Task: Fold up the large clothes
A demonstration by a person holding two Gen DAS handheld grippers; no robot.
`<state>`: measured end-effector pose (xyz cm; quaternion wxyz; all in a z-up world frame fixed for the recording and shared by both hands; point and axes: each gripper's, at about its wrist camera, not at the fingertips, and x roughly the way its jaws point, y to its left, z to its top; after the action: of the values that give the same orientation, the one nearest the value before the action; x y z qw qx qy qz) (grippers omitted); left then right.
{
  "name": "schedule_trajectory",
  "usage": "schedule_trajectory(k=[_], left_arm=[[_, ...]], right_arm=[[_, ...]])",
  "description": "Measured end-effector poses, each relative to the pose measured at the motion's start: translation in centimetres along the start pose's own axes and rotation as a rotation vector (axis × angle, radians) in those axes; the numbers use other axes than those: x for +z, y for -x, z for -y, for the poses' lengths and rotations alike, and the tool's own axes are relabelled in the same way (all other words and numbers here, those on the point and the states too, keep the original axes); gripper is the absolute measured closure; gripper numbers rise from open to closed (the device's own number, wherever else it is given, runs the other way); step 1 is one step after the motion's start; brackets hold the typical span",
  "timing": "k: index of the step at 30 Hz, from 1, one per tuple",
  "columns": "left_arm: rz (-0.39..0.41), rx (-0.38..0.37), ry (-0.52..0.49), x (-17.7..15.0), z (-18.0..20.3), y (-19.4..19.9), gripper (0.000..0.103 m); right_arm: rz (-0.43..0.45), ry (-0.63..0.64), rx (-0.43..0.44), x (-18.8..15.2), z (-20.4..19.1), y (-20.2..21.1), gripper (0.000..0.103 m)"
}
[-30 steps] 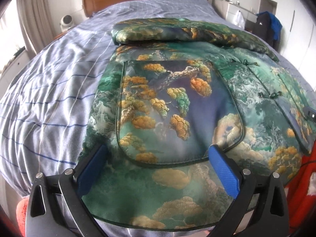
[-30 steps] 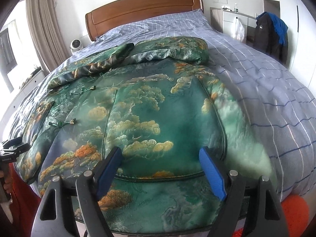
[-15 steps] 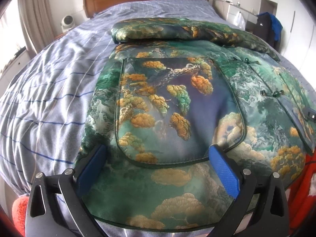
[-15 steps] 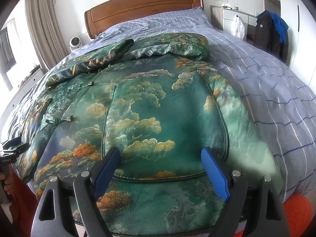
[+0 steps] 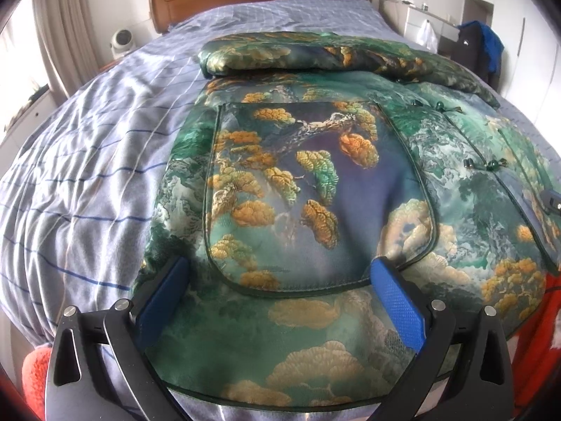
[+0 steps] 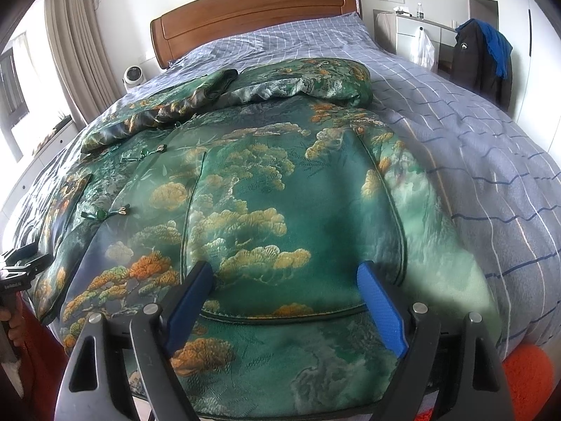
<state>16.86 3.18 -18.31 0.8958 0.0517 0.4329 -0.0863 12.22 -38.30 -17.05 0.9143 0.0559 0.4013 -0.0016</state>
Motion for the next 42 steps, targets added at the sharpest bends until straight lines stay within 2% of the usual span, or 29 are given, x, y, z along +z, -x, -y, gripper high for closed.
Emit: schedule_trajectory(k=[42], left_arm=[[-0.005,0.021,0.001,0.0,0.44,0.07,0.0]], right_arm=[[0.0,0.004,-0.002,-0.02,-0.09,-0.03,0.018]])
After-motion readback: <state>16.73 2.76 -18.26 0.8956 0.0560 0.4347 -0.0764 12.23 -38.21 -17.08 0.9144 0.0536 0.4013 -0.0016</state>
